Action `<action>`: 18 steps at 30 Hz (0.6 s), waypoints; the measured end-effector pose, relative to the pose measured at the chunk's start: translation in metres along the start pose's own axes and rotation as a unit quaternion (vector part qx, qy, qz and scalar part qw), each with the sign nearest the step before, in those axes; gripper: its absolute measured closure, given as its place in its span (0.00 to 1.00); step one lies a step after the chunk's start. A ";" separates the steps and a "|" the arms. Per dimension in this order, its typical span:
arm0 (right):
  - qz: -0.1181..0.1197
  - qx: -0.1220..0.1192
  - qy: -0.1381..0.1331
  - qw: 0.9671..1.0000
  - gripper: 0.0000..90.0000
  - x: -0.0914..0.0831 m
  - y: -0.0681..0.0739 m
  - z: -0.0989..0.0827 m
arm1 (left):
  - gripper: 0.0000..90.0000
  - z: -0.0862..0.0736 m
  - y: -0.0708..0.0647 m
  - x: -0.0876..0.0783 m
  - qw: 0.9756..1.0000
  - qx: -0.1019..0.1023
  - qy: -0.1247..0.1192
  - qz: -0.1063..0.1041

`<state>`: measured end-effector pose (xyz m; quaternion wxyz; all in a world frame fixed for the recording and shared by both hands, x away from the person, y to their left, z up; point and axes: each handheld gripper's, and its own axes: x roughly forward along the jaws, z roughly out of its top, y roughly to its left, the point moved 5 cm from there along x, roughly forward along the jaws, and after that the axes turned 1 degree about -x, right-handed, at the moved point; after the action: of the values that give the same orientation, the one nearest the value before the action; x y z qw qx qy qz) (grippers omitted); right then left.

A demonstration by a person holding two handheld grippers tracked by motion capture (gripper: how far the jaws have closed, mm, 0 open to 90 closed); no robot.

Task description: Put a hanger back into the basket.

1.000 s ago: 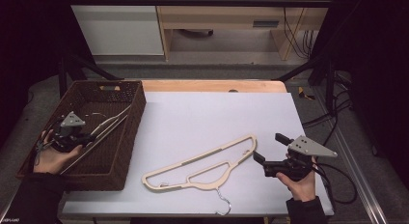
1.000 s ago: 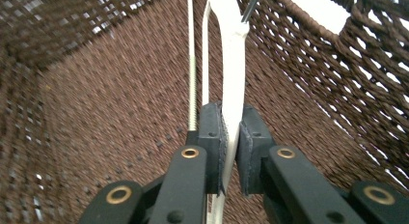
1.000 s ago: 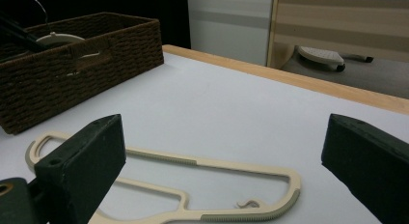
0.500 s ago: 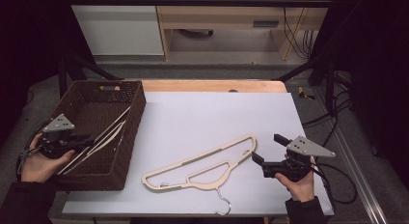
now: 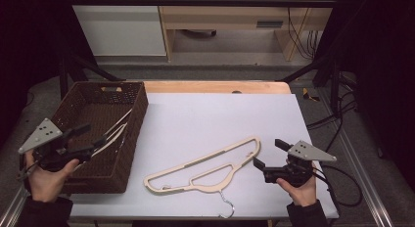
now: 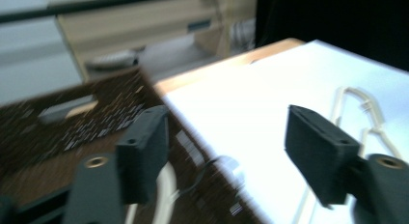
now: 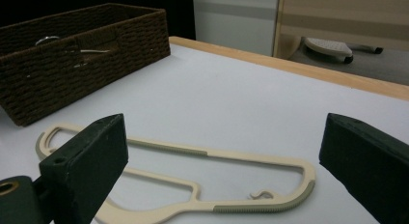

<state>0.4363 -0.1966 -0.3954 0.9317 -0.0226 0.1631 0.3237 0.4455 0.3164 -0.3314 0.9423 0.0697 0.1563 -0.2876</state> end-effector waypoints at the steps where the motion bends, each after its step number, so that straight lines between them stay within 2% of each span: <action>1: 0.001 0.000 0.004 1.000 0.04 0.000 0.001 -0.001 | 0.28 0.003 -0.015 0.005 1.000 0.005 -0.017 -0.011; 2: 0.001 0.000 0.004 1.000 0.04 0.000 0.001 -0.001 | 0.25 0.003 -0.015 0.005 1.000 0.005 -0.017 -0.011; 4: 0.003 -0.002 0.012 1.000 0.04 0.002 0.004 -0.004 | 0.22 0.005 -0.029 0.011 0.999 0.008 -0.028 -0.025; 6: 0.003 -0.006 0.018 1.000 0.04 0.002 0.005 -0.006 | 0.13 0.005 -0.042 0.019 0.999 0.007 -0.033 -0.028; 8: 0.006 -0.003 0.020 1.000 0.05 0.003 0.008 -0.009 | 0.09 0.004 -0.054 0.025 0.998 -0.006 -0.039 -0.050; 11: 0.007 0.004 0.023 1.000 0.06 0.003 0.010 -0.013 | 0.08 -0.003 -0.074 0.037 0.996 -0.006 -0.042 -0.073; 12: 0.007 0.004 0.023 1.000 0.06 0.003 0.010 -0.013 | 0.08 -0.003 -0.074 0.037 0.996 -0.006 -0.042 -0.073; 13: 0.007 0.006 0.027 1.000 0.06 0.003 0.011 -0.016 | 0.08 -0.010 -0.083 0.043 0.996 -0.004 -0.039 -0.084; 14: 0.007 0.006 0.027 1.000 0.06 0.003 0.011 -0.016 | 0.08 -0.010 -0.083 0.043 0.996 -0.004 -0.039 -0.084; 15: 0.007 0.007 0.031 0.999 0.06 0.003 0.012 -0.018 | 0.08 -0.017 -0.090 0.047 0.995 -0.004 -0.037 -0.096; 18: 0.008 0.009 0.039 0.999 0.07 0.004 0.014 -0.023 | 0.07 -0.024 -0.095 0.052 0.994 0.001 -0.029 -0.103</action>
<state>0.4245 -0.1863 -0.4172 0.9220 -0.0252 0.2025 0.3289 0.4267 0.2159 -0.3756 0.9119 0.0459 0.1353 -0.3848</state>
